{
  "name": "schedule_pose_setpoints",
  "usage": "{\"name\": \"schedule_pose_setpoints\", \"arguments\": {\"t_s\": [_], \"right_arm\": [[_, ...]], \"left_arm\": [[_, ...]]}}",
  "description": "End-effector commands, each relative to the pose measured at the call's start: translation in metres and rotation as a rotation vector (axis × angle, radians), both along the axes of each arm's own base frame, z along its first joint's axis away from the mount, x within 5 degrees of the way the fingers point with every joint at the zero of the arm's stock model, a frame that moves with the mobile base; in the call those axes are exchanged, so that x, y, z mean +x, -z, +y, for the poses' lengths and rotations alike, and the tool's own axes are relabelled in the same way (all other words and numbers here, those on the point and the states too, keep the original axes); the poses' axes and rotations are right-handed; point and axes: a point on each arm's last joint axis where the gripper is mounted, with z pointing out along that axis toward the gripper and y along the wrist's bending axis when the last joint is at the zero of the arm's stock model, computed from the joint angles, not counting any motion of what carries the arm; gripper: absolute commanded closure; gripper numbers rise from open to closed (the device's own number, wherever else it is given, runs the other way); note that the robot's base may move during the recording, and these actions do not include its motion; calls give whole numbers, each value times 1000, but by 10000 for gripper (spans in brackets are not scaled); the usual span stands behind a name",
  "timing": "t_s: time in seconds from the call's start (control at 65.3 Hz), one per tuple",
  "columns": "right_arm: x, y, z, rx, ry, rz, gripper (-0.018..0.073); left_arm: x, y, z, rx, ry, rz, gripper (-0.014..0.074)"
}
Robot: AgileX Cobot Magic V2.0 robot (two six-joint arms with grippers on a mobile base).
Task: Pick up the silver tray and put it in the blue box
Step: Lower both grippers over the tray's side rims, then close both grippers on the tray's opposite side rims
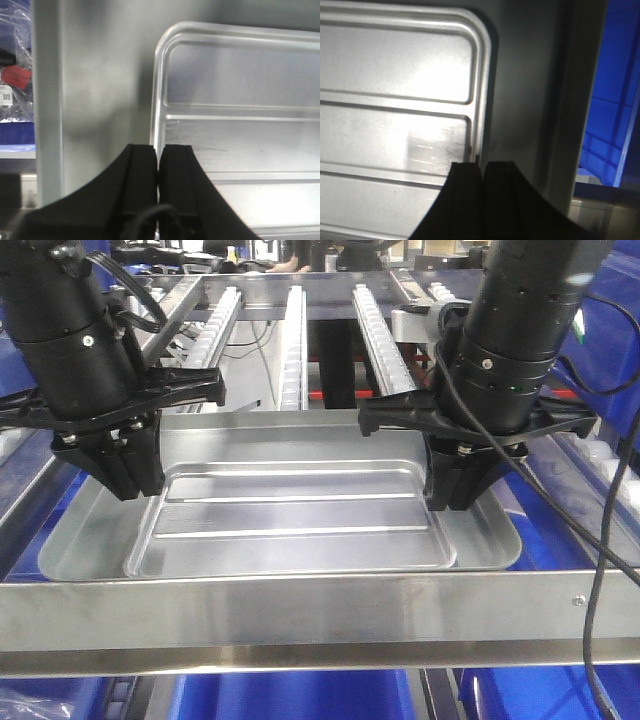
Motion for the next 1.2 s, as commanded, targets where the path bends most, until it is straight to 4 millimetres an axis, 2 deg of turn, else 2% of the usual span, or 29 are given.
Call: {"name": "schedule_pose_setpoints", "arguments": {"t_s": [0.0,0.276,0.383,0.444,0.536,0.628,0.889,1.088,1.18], "right_arm": [[4,-27,1,44,-11,-107,501],[3,-27,1,38,-11,-96,495],[3,-26,0,35,-11,-90,400],[2,-26,0,34,-9,-85,319],[2,-26,0,35,-7,-80,190],[2,-26,0,34,-7,-80,153],[5,-28,2,52,-9,-115,155],[7,-16,2,36,-6,-79,155],[8,-14,3,37,-5,-79,155]], "left_arm": [[1,-25,-3,-34,34,-91,602],[1,-24,-4,-25,52,-90,601],[0,-18,-5,-23,41,-48,591],[0,-12,-5,-11,39,-20,517],[0,-11,-5,-8,37,-12,333],[1,-13,-6,-12,37,-18,231],[2,-13,-6,-17,38,-26,230],[2,-14,-6,-22,38,-35,231],[4,-15,-8,-37,41,-62,263]]}}
